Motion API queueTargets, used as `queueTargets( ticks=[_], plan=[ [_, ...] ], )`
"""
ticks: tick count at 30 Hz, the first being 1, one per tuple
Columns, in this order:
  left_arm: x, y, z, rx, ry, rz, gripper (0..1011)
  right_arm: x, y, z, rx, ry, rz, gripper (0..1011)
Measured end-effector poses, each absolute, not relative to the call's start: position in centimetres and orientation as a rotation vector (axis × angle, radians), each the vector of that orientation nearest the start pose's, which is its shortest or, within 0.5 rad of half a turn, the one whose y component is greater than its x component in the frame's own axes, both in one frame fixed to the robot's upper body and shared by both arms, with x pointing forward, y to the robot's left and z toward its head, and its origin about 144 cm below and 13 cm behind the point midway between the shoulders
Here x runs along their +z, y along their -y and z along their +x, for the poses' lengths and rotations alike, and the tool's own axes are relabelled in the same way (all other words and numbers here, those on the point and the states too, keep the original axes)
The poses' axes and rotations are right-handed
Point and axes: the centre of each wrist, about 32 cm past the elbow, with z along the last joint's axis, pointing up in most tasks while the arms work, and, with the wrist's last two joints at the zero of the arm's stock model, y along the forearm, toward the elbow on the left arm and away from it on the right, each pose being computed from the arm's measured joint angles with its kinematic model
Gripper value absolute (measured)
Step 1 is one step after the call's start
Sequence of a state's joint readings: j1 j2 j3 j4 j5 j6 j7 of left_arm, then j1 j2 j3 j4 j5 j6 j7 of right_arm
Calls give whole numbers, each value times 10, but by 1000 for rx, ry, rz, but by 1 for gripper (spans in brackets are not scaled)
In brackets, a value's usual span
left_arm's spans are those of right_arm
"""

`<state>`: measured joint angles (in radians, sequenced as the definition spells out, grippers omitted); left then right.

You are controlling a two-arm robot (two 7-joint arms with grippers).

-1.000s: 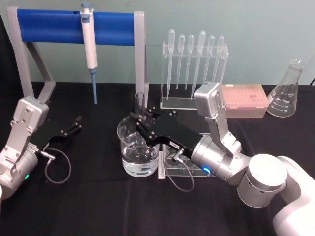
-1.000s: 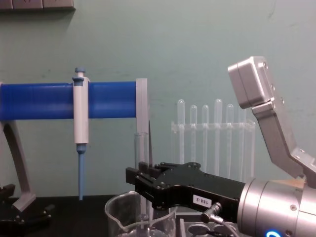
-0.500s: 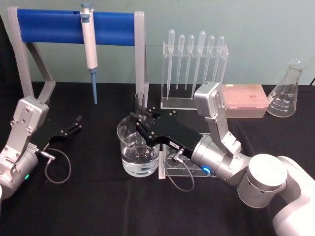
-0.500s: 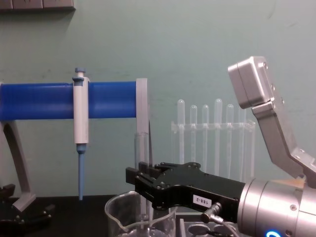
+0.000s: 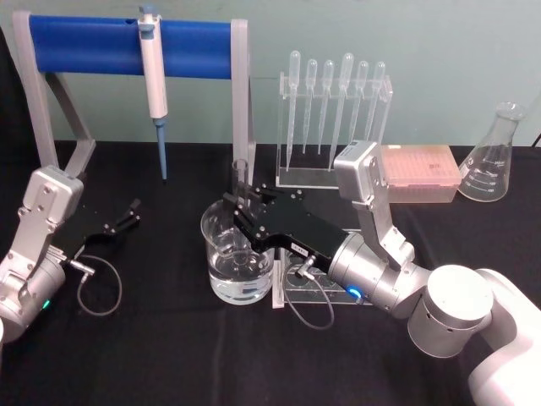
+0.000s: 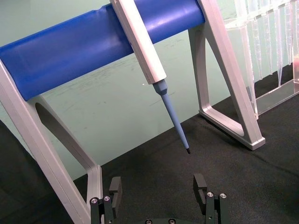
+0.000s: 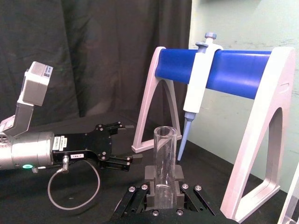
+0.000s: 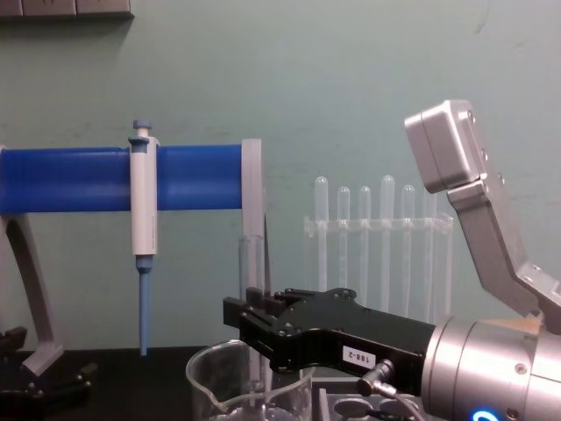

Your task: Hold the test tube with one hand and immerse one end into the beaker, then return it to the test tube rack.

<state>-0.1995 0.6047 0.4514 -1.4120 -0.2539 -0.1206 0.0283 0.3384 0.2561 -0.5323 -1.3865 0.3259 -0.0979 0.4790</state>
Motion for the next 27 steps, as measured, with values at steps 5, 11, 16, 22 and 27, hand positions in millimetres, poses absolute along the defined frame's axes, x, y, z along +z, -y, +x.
queueTargets(
  ticks=[5, 11, 16, 22, 27],
  plan=[
    [1140, -310, 489, 1248, 285, 304, 1000, 1169, 160, 521, -637, 109, 24, 225],
    [1140, -310, 489, 1248, 285, 304, 1000, 1169, 160, 521, -637, 109, 24, 226],
    [1140, -310, 489, 1248, 285, 304, 1000, 1169, 160, 521, -637, 109, 24, 225],
    [1140, -310, 489, 1248, 285, 304, 1000, 1169, 160, 521, -637, 109, 24, 225],
    [1140, -310, 489, 1248, 285, 304, 1000, 1169, 160, 521, -637, 109, 24, 225]
  ],
)
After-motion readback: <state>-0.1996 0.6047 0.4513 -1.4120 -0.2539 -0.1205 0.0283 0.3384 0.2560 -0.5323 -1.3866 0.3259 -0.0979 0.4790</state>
